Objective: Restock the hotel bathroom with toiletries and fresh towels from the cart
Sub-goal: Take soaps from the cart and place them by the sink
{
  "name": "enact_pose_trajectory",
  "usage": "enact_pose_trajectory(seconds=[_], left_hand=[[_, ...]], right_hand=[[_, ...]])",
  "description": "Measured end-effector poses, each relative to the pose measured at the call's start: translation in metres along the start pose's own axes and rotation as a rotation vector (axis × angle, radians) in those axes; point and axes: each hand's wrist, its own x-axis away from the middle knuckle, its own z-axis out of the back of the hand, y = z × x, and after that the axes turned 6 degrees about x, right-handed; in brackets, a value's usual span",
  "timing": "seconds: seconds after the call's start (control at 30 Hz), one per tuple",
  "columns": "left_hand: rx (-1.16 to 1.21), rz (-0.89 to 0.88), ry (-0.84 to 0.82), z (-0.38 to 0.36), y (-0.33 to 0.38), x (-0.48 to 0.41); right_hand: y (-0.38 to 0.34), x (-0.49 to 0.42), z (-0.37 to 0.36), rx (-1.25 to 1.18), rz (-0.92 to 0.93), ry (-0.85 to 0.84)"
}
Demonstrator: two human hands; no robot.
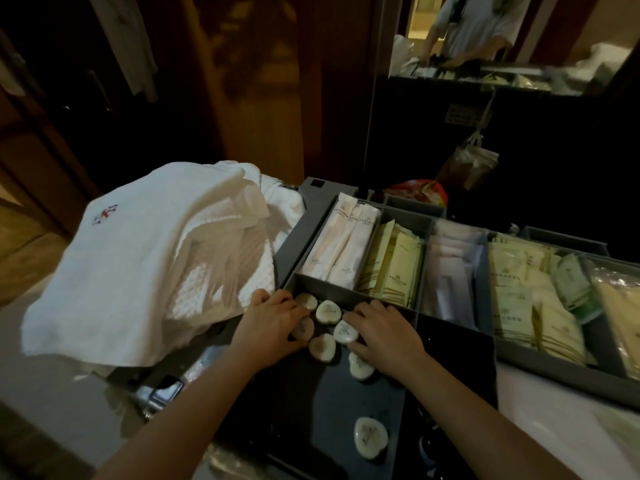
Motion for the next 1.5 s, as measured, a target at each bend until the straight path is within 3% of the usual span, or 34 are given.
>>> enact_pose_trajectory(seconds=[0.33,0.87,1.2,1.4,1.5], left_hand=[[0.043,-0.048,-0.033,0.003,-0.003,0.002],[0.024,-0.051,-0.008,0.002,-0.002,0.002],[0.271,-0.044,0.059,0.004,-0.006,0.008],[0.786,0.0,0.043,0.027,-0.018,0.02],[0.92,0.032,0.031,0.044,-0.028,0.023]], right_hand=[[0.003,0.003,0.008,-0.064,0.087,-0.09],[0.002,0.002,0.009,-0.022,0.107,-0.081],[0.001,0.004,0.013,-0.637,-0.177,0.118],[-0.026,-0.002,0.045,-1.262,-0.299,0.125],[-0.043,-0.011,0.062,-1.506,-0.339,0.112]])
